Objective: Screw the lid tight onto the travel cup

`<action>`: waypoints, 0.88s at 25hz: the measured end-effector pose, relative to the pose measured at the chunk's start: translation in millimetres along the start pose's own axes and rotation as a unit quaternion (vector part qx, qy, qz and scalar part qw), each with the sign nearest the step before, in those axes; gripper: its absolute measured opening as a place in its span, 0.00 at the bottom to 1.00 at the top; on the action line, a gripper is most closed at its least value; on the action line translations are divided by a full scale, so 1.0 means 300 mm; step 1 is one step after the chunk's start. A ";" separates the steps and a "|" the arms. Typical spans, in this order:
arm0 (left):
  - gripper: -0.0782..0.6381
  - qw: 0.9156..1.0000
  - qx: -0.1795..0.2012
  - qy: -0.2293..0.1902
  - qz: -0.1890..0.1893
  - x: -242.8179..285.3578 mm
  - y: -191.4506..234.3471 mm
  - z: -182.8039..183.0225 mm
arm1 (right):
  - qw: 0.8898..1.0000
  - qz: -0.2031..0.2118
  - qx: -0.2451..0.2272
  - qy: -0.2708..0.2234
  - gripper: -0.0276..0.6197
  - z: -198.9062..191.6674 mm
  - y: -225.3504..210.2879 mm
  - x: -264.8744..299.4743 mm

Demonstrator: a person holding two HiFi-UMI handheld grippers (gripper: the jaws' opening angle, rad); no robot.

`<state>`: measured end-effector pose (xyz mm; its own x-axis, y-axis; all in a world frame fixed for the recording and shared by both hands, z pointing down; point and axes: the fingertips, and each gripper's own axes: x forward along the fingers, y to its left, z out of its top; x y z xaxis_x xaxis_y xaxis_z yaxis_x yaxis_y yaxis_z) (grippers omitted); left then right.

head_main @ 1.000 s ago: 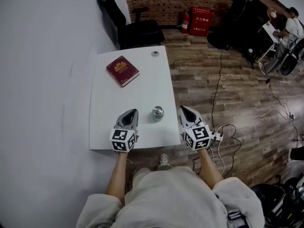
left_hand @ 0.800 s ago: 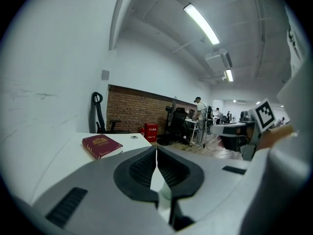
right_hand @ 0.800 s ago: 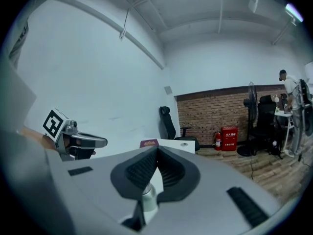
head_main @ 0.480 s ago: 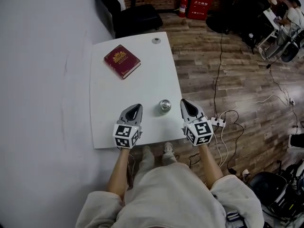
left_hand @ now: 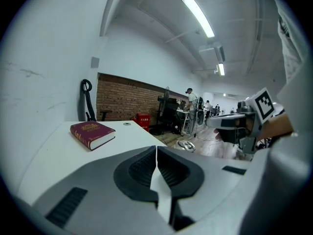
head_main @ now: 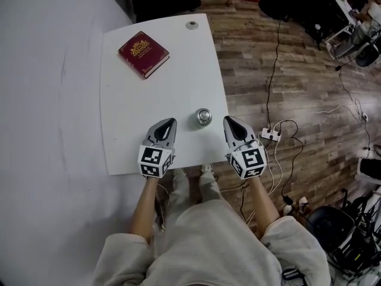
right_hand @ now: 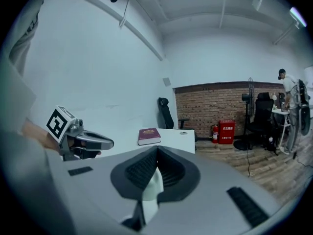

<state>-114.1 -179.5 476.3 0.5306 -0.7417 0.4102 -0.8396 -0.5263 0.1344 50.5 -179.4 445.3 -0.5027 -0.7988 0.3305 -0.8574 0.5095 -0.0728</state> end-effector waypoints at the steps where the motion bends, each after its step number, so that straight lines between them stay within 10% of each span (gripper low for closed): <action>1: 0.12 1.000 0.000 0.001 -0.001 0.007 -0.005 -0.015 | 1.000 0.003 -0.001 0.003 0.04 -0.017 0.002 -0.001; 22: 0.15 0.998 0.032 -0.009 -0.059 0.113 -0.102 -0.244 | 0.996 0.084 -0.013 0.007 0.15 -0.255 0.061 0.049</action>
<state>-78.9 -158.0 552.1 0.6283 -0.6793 0.3791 -0.7618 -0.6360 0.1229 35.9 -157.2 520.9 -0.6364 -0.6976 0.3291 -0.7585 0.6435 -0.1030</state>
